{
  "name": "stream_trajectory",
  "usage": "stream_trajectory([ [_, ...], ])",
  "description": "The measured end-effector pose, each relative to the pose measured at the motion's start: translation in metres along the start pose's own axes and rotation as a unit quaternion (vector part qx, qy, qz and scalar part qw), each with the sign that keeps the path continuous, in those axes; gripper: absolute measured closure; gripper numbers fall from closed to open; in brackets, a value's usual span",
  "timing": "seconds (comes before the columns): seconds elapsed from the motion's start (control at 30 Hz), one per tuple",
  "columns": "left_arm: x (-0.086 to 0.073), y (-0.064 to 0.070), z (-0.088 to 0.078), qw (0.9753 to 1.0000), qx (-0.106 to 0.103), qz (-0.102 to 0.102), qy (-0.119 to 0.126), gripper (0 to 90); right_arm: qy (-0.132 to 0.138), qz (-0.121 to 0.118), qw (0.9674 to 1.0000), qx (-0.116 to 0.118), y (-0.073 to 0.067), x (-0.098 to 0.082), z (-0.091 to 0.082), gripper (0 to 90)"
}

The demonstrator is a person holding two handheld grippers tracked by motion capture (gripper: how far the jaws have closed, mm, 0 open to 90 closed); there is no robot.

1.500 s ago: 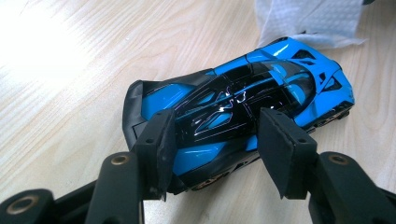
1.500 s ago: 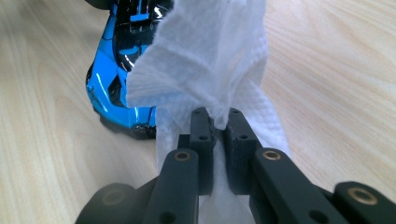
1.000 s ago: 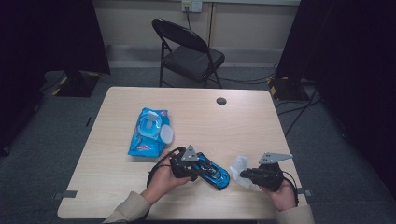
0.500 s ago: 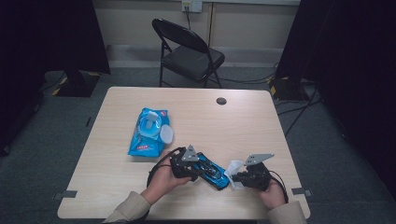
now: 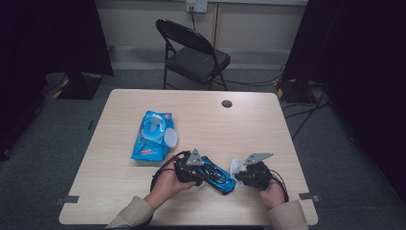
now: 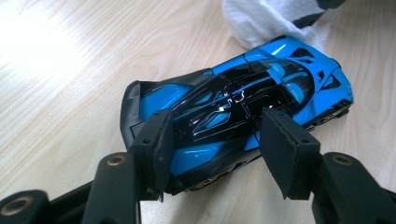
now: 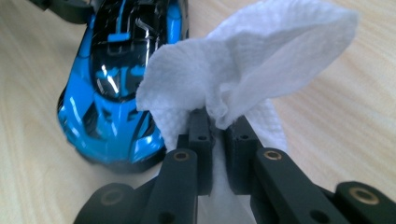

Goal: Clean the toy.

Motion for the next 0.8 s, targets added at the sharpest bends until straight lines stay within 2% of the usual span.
stream_trajectory([
  [0.23, 0.000, 0.001, 0.000, 1.0000, 0.002, 0.001, -0.003, 44.2, 0.009, 0.005, 0.9999, 0.000, 0.000, 0.010, 0.010, 83.5],
  [0.37, 0.000, -0.001, 0.000, 1.0000, 0.006, -0.003, -0.002, 43.3, 0.009, 0.007, 0.9999, 0.007, -0.001, 0.015, 0.015, 83.6],
  [0.6, 0.000, -0.001, 0.000, 1.0000, 0.008, 0.000, -0.006, 43.0, 0.002, -0.005, 1.0000, 0.007, -0.004, 0.027, 0.025, 83.6],
  [0.8, 0.000, -0.001, 0.000, 0.9999, 0.008, 0.002, -0.008, 42.9, -0.003, -0.005, 0.9999, 0.013, -0.003, 0.033, 0.030, 83.5],
])
Point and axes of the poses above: each handheld gripper's, and its own axes: z roughly forward along the jaws, x roughly out of its top, y roughly to its right, the point moved 6 cm from there along z, roughly forward along the jaws, and after that the axes turned 8 degrees about -x, right-handed, at the moved point
